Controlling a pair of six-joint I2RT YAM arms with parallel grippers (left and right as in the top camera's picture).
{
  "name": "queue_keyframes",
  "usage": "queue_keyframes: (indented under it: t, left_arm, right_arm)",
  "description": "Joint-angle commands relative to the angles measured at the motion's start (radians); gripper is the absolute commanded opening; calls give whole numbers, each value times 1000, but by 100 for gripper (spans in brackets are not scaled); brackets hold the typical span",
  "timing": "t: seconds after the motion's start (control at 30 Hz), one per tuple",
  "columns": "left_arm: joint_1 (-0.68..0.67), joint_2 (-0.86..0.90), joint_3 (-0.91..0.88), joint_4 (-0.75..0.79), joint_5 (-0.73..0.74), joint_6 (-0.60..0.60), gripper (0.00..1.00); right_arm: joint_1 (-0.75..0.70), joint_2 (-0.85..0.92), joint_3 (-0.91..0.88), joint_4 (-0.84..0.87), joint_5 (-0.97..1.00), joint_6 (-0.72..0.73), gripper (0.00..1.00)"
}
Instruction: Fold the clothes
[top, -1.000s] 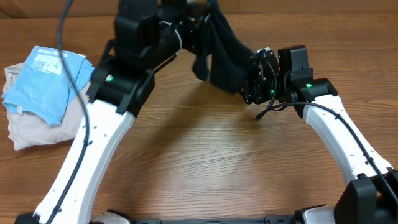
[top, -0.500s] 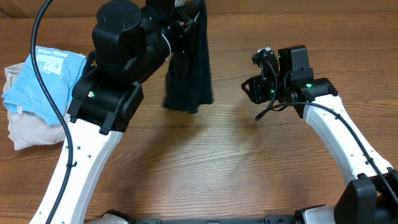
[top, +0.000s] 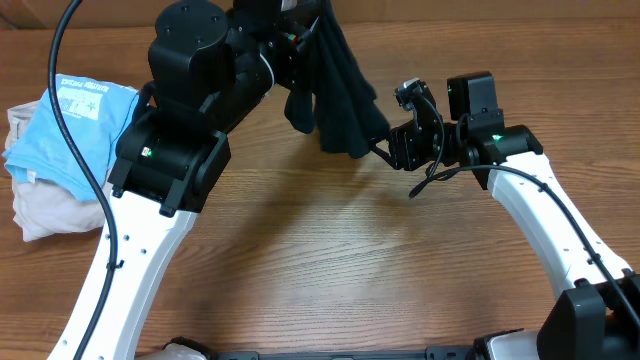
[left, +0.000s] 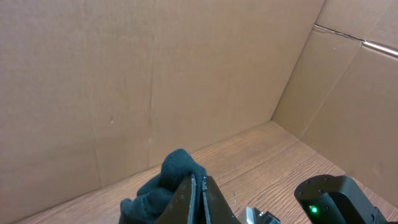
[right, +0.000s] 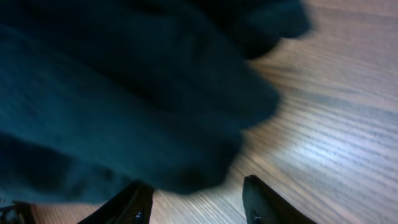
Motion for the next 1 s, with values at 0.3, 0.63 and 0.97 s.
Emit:
queue_keyframes:
  t: [0.3, 0.63, 0.97]
  left_arm:
    - [-2, -6, 24, -6, -13, 19, 5]
    - [-2, -4, 24, -11, -13, 19, 5]
    - [-2, -4, 24, -3, -13, 19, 5]
  right_arm:
    - [5, 0, -2, 31, -81, -14, 57]
    - [11, 0, -2, 27, -151, -16, 62]
    - [86, 0, -2, 58, -65, -46, 66]
